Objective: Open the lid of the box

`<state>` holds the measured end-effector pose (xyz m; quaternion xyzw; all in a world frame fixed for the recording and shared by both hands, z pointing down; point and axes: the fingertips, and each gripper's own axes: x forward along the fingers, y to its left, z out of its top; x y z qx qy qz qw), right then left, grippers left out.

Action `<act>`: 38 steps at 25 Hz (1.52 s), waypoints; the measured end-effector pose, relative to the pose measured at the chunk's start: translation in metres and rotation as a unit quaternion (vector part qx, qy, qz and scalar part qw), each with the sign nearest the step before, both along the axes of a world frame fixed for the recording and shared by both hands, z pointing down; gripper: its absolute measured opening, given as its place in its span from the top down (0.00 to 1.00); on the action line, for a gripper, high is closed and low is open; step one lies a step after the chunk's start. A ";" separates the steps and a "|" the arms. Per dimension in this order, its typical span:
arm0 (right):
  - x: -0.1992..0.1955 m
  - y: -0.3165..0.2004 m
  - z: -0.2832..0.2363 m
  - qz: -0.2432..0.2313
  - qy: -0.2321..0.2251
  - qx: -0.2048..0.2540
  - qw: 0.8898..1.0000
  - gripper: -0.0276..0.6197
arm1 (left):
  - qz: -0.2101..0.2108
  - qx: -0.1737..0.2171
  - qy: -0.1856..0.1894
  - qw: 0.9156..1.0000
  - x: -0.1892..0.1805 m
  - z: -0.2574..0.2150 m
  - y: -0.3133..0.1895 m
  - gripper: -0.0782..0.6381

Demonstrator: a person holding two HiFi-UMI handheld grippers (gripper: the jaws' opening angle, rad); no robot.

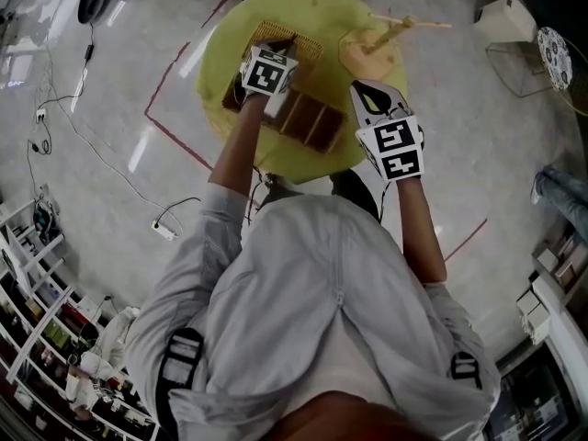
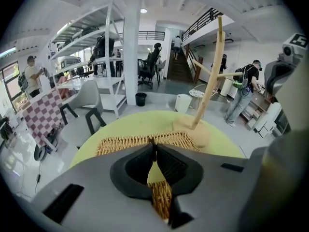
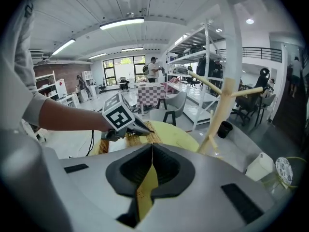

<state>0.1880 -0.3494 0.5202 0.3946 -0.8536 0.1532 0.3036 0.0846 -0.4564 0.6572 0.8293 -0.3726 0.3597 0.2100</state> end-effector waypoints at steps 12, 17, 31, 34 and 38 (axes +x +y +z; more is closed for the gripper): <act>0.017 0.023 -0.013 0.037 0.002 0.021 0.999 0.92 | 0.019 0.026 0.002 0.999 -0.002 -0.018 0.018 0.71; 0.004 0.035 -0.033 0.047 0.000 0.048 0.998 0.92 | 0.008 0.073 0.031 0.997 -0.030 -0.062 0.046 0.78; -0.045 0.094 -0.122 0.081 0.007 0.166 0.983 0.92 | 0.025 0.206 0.119 0.971 -0.094 -0.190 0.146 0.84; -0.055 0.108 -0.138 0.087 0.006 0.183 0.979 0.92 | 0.040 0.235 0.134 0.962 -0.100 -0.218 0.167 0.84; -0.069 0.123 -0.159 0.095 0.002 0.208 0.974 0.92 | 0.052 0.268 0.143 0.951 -0.112 -0.251 0.190 0.84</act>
